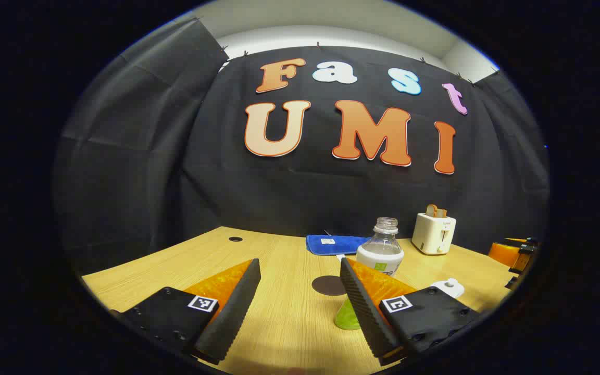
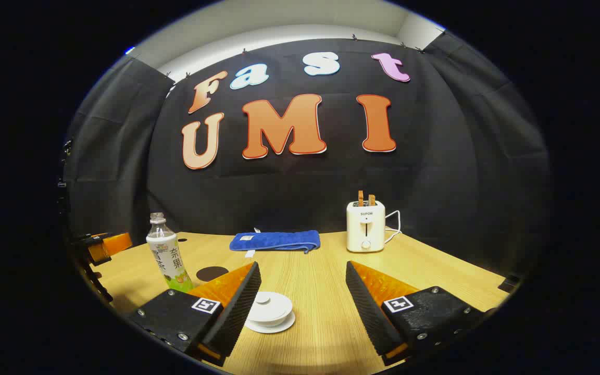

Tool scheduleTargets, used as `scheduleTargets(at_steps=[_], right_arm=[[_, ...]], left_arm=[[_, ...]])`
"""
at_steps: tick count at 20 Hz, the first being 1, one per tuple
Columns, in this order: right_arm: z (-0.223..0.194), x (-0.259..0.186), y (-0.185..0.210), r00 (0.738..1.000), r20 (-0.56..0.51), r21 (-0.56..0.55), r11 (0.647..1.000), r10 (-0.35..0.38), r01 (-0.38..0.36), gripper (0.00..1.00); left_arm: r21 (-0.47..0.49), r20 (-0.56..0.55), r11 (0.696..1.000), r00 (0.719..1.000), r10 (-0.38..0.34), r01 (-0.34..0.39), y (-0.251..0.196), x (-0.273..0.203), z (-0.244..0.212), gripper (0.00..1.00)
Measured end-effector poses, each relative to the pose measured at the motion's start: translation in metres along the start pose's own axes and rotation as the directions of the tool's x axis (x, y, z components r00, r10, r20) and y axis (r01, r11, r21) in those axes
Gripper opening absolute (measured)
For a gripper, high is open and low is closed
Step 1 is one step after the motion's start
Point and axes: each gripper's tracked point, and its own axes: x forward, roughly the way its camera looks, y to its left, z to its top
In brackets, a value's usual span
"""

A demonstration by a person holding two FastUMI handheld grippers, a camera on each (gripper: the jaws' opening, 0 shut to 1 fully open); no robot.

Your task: Open the teacup lid with one hand, grasp the water bottle and pour water into the teacup with the other hand; after pouring, place the water bottle on the coaster and then close the teacup lid.

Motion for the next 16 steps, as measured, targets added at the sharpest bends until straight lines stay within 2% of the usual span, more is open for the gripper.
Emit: scheduleTargets(at_steps=[16], right_arm=[[-0.009, -0.002, 0.004, 0.999, -0.038, 0.022, 0.999, -0.024, 0.025, 0.98]], left_arm=[[0.009, -0.020, 0.999, 0.999, -0.048, 0.048, -0.011, -0.005, -0.008, 0.99]])
